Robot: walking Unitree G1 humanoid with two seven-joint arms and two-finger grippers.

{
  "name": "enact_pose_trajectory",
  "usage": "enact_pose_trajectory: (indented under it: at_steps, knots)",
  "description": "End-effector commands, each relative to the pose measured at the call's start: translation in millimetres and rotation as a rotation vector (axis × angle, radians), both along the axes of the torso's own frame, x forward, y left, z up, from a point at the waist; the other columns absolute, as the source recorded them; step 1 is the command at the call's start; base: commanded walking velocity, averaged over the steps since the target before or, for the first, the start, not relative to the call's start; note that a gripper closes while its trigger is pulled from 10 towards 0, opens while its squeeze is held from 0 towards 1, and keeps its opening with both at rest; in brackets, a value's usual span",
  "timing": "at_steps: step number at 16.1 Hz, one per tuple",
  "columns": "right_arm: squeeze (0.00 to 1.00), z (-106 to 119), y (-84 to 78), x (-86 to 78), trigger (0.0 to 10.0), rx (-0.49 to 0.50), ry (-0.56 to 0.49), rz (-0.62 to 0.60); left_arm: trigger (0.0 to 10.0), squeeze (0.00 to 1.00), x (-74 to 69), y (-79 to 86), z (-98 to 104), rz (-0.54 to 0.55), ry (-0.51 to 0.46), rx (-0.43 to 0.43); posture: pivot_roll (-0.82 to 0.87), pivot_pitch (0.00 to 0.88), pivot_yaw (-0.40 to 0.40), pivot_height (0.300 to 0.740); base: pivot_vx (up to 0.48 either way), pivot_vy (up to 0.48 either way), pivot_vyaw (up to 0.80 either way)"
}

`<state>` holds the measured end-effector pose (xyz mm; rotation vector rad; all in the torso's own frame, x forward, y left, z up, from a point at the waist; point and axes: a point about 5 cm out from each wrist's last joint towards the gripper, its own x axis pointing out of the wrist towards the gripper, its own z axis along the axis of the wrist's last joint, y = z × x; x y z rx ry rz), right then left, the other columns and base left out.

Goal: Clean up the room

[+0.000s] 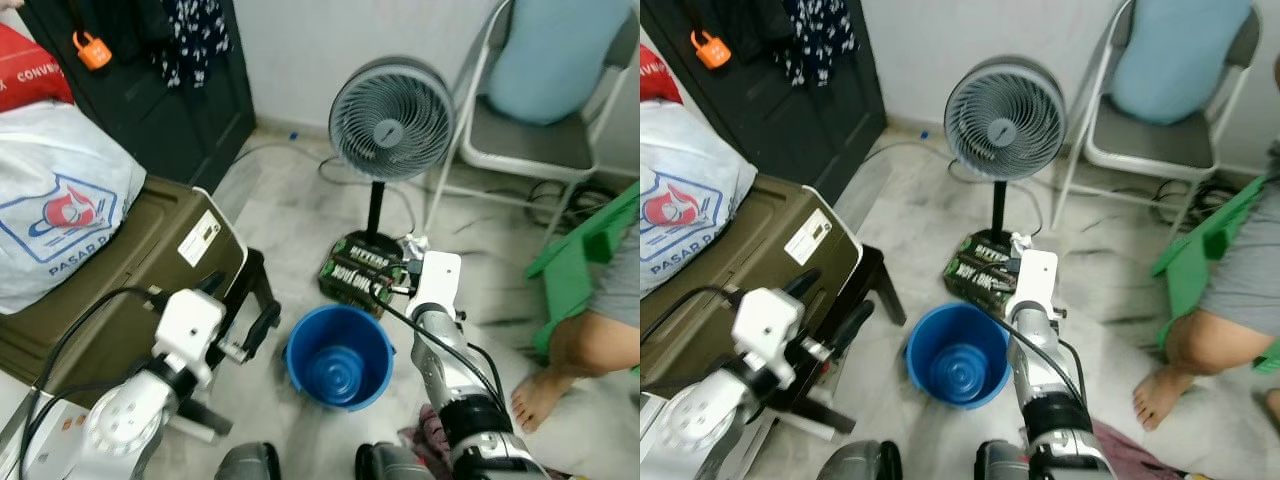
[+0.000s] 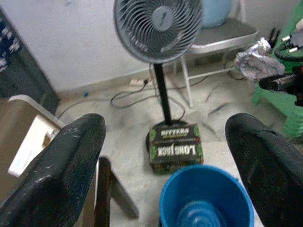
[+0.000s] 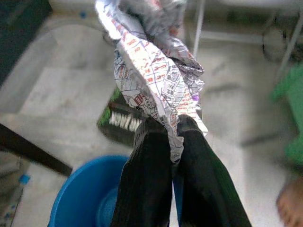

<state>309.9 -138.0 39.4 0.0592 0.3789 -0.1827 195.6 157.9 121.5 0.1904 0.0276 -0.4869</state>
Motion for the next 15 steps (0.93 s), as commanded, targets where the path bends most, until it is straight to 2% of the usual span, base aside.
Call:
enact_pose_trajectory:
  at_steps: [1,4,5,6,9,11,12,15]
  knots:
    - [0.00,1,8.4,2.8,10.0,0.030,-0.005,0.002,10.0,0.00,-4.9,8.6,6,0.023,-0.001,0.024,0.22,0.222,0.091,0.740,0.000,0.000,0.00]
    - [0.00,-3,29.8,8.3,10.0,0.070,0.038,0.041,10.0,0.00,-16.8,25.4,16,0.025,0.019,0.080,0.29,0.257,0.141,0.740,0.000,0.000,0.00]
    - [0.00,-5,34.3,7.7,10.0,0.079,0.052,0.039,10.0,0.00,-19.2,28.4,18,0.025,0.024,0.087,0.30,0.263,0.151,0.740,0.000,0.000,0.00]
    - [0.00,-13,39.8,6.6,10.0,0.119,0.110,0.008,10.0,0.00,-22.4,29.6,21,0.024,0.039,0.097,0.31,0.267,0.157,0.740,0.000,0.000,0.00]
    - [0.00,-18,52.5,3.5,10.0,0.117,0.156,0.012,10.0,0.00,-26.3,33.5,25,0.020,0.052,0.112,0.33,0.280,0.168,0.740,0.000,0.000,0.00]
    - [0.00,-23,53.0,0.4,10.0,0.088,0.179,-0.007,10.0,0.00,-27.4,34.5,27,0.016,0.064,0.118,0.33,0.285,0.171,0.740,0.000,0.000,0.00]
    - [0.00,-28,48.1,-2.9,10.0,0.089,0.196,-0.047,10.0,0.00,-28.1,35.2,28,0.017,0.067,0.120,0.34,0.288,0.173,0.740,0.000,0.000,0.00]
    - [0.00,-28,43.7,-2.0,10.0,0.089,0.186,-0.074,10.0,0.00,-32.0,34.3,27,0.006,0.092,0.118,0.33,0.292,0.178,0.740,0.000,0.000,0.00]
